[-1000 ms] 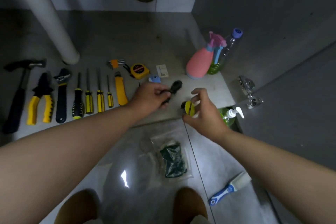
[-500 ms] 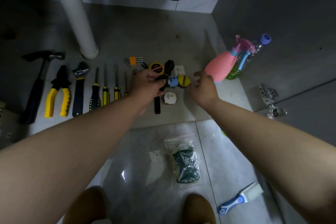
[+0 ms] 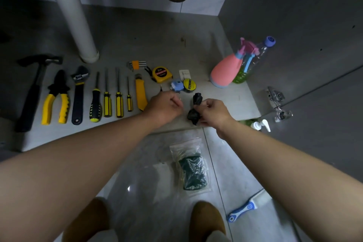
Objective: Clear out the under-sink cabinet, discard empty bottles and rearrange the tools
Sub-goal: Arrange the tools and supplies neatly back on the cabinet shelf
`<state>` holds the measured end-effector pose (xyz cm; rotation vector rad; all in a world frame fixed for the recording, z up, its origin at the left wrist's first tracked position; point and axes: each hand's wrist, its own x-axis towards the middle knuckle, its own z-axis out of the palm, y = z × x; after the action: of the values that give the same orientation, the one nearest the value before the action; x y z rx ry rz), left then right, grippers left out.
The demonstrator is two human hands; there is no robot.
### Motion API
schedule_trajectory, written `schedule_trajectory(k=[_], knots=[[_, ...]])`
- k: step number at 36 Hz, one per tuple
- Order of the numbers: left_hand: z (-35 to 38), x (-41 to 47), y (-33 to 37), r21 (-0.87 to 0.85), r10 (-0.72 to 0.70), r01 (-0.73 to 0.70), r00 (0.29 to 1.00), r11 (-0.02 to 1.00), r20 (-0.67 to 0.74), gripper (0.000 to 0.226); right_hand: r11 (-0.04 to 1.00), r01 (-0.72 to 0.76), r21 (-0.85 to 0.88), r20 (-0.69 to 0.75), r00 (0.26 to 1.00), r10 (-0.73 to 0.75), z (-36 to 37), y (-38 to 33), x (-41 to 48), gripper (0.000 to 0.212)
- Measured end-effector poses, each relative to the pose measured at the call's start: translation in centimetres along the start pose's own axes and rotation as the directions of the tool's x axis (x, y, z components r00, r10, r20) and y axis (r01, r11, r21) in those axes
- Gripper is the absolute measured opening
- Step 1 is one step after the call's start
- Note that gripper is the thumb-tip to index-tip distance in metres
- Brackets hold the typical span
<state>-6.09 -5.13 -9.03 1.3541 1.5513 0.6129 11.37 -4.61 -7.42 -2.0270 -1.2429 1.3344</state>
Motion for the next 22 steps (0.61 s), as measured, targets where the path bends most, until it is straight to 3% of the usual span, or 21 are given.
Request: schedule_trajectory(k=[4, 7, 10, 15, 19, 22], knots=[[0.0, -0.4, -0.4, 0.073, 0.038, -0.04, 0.999, 0.997, 0.025, 0.007, 0.99, 0.035, -0.138, -0.047, 0.998, -0.042, 0.3, 0.9, 1.0, 0.027], [0.1, -0.8, -0.4, 0.114, 0.071, -0.078, 0.995, 0.99, 0.065, 0.009, 0.985, 0.091, -0.147, -0.041, 0.994, -0.098, 0.7, 1.2, 1.5, 0.009], [0.3, -1.3, -0.4, 0.15, 0.131, -0.146, 0.986, 0.978, 0.108, 0.008, 0.973, 0.155, -0.17, -0.058, 0.984, -0.167, -0.1, 1.5, 1.5, 0.021], [1.9, -3.0, -0.6, 0.261, 0.266, -0.343, 0.92, 0.902, 0.289, 0.009, 0.922, 0.228, -0.313, 0.021, 0.972, -0.234, -4.7, 3.4, -0.6, 0.017], [4.2, -4.4, -1.4, 0.388, 0.275, -0.519, 0.801, 0.761, 0.532, 0.026, 0.928, -0.01, -0.373, 0.217, 0.971, 0.098, -7.9, 9.6, -3.6, 0.037], [5.6, -5.0, -2.0, 0.479, 0.317, -0.67, 0.714, 0.567, 0.624, 0.04, 0.821, -0.295, -0.489, 0.183, 0.885, 0.428, -8.9, 16.5, -6.0, 0.041]])
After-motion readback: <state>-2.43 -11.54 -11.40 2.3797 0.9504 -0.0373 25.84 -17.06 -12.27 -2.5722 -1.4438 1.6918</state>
